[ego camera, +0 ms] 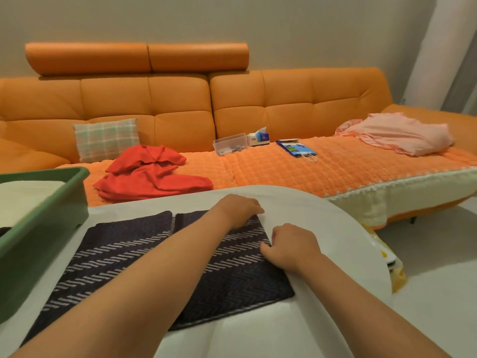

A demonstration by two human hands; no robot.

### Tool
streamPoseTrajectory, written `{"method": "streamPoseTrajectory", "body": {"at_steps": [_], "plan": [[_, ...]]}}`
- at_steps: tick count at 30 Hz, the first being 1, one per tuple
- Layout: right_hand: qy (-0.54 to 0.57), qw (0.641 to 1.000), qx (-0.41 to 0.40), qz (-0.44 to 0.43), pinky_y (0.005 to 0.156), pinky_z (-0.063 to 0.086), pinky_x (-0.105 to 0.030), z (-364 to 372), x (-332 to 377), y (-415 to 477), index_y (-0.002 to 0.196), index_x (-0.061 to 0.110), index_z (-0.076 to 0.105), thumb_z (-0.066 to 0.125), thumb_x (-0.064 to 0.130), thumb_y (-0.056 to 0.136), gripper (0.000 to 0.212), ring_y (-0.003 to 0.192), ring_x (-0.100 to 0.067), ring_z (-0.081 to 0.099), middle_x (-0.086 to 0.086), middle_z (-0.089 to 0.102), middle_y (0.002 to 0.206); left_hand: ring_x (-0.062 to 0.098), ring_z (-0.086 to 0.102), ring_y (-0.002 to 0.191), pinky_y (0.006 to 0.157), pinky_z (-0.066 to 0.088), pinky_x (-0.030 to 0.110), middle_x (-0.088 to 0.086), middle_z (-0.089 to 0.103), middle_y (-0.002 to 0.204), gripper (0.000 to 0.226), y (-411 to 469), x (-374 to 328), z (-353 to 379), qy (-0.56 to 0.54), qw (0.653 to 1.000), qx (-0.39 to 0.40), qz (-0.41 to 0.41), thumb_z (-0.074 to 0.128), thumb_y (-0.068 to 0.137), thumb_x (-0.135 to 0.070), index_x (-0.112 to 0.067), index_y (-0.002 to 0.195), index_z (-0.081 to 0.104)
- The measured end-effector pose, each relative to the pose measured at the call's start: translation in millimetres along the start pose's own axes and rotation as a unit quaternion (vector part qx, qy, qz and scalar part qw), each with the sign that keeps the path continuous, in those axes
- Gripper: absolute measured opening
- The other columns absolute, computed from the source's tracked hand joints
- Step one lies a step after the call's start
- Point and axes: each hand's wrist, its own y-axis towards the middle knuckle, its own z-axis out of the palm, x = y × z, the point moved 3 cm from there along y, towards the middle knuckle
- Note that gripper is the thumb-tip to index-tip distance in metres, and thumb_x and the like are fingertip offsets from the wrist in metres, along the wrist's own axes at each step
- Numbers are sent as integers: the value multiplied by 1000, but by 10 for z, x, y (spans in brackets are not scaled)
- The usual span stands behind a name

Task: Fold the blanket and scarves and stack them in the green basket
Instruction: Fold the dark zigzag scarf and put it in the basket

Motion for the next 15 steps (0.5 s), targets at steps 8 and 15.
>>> {"method": "streamPoseTrajectory", "body": {"at_steps": [8, 15], "plan": [[185, 982, 20, 21, 73, 52, -39, -94, 255, -29, 87, 15, 65, 53, 37, 87, 25, 78, -18, 60, 1, 65, 80, 16, 52, 76, 59, 34, 26, 1, 50, 114, 13, -229, 290, -82, 2, 997, -58, -41, 60, 92, -12, -14, 103, 67], [417, 906, 71, 26, 69, 55, -28, -304, 830, -125, 111, 28, 58, 67, 35, 87, 26, 83, -11, 67, 3, 67, 96, 30, 61, 87, 63, 47, 40, 6, 54, 116, 16, -929, 912, -424, -23, 982, -148, -116, 55, 91, -5, -7, 95, 70]]}}
